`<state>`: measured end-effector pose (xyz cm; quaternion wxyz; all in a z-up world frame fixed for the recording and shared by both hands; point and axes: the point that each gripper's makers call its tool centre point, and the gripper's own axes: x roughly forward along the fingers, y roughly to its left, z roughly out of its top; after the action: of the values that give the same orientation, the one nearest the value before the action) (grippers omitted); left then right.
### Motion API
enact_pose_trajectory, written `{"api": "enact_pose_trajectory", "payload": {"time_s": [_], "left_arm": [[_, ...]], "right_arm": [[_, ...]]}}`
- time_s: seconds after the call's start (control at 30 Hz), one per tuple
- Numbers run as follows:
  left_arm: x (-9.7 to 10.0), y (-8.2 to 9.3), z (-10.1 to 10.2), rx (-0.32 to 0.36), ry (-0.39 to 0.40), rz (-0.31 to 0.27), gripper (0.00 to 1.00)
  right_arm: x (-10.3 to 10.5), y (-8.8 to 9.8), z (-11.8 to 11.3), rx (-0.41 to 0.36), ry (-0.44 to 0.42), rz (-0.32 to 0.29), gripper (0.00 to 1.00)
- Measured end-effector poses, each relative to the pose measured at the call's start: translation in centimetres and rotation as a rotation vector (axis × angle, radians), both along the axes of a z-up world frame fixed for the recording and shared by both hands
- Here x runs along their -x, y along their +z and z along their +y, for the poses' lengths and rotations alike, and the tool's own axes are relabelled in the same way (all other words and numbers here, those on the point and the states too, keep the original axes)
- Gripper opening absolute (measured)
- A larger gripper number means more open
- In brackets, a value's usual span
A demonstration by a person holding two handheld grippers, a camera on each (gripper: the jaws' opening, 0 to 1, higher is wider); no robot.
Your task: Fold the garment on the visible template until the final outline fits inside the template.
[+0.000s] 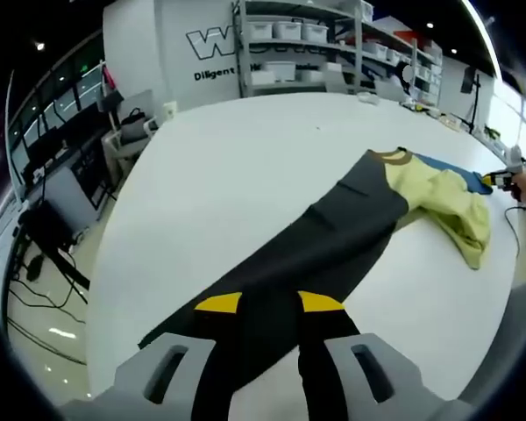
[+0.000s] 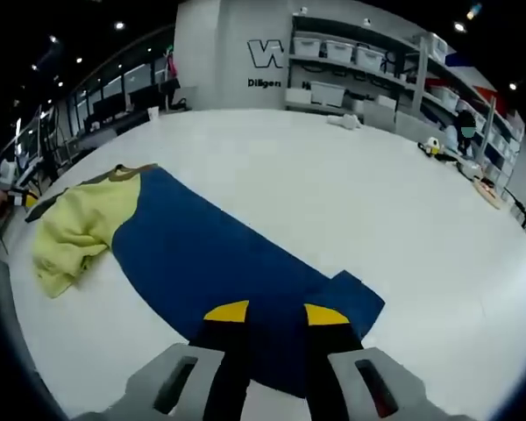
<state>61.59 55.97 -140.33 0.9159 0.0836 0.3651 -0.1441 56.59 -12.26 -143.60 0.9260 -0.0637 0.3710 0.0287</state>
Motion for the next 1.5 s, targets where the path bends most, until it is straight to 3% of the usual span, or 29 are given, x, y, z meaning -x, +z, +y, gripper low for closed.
{"api": "enact_pose_trajectory", "payload": {"time_s": [0.2,0.4,0.43,0.63,0.73,0.87,0.97,1.03,1.1,1.2,1.3,1.43,1.5], "left_arm": [[0.2,-0.2,0.3,0.002,0.012,0.009,0.24],[0.4,-0.3,0.3,0.005,0.023,0.013,0.24],[0.5,-0.3,0.2,0.004,0.022,0.014,0.24],[0.6,-0.8,0.1,0.003,0.021,0.027,0.24],[0.6,-0.9,-0.2,-0.003,0.014,0.035,0.24],[0.5,-0.8,-0.7,-0.003,0.003,0.038,0.25],[0.3,-0.9,-1.3,-0.003,-0.011,0.038,0.25],[0.1,-0.9,-1.7,-0.001,-0.016,0.039,0.25],[0.0,-1.0,-2.0,0.001,-0.019,0.041,0.25],[-0.3,-0.7,-3.0,0.011,-0.033,0.036,0.25],[-0.4,0.1,-6.0,0.027,-0.116,0.005,0.26],[-0.4,0.7,-9.9,0.066,-0.22,-0.007,0.27],[0.4,0.8,-12.5,0.087,-0.285,0.0,0.27]], "right_arm": [[0.5,0.9,-1.5,0.001,-0.047,-0.051,0.0],[2.6,3.4,-5.1,-0.12,-0.295,-0.165,0.0],[2.8,3.4,-5.4,-0.124,-0.307,-0.168,0.0],[6.2,3.1,-9.4,-0.248,-0.577,-0.229,0.0],[7.6,2.2,-10.1,-0.287,-0.664,-0.211,0.0],[9.1,0.8,-9.7,-0.337,-0.718,-0.15,0.0],[9.7,0.6,-9.6,-0.325,-0.728,-0.137,0.03],[10.3,1.0,-10.5,-0.296,-0.768,-0.156,0.02],[11.0,1.0,-11.2,-0.266,-0.8,-0.135,0.04],[11.0,2.0,-11.9,-0.201,-0.789,-0.138,0.06],[9.1,3.2,-10.7,-0.194,-0.685,-0.17,0.05],[6.2,3.9,-6.8,-0.204,-0.507,-0.177,0.06],[4.6,4.0,-4.2,-0.256,-0.419,-0.188,0.07]]}}
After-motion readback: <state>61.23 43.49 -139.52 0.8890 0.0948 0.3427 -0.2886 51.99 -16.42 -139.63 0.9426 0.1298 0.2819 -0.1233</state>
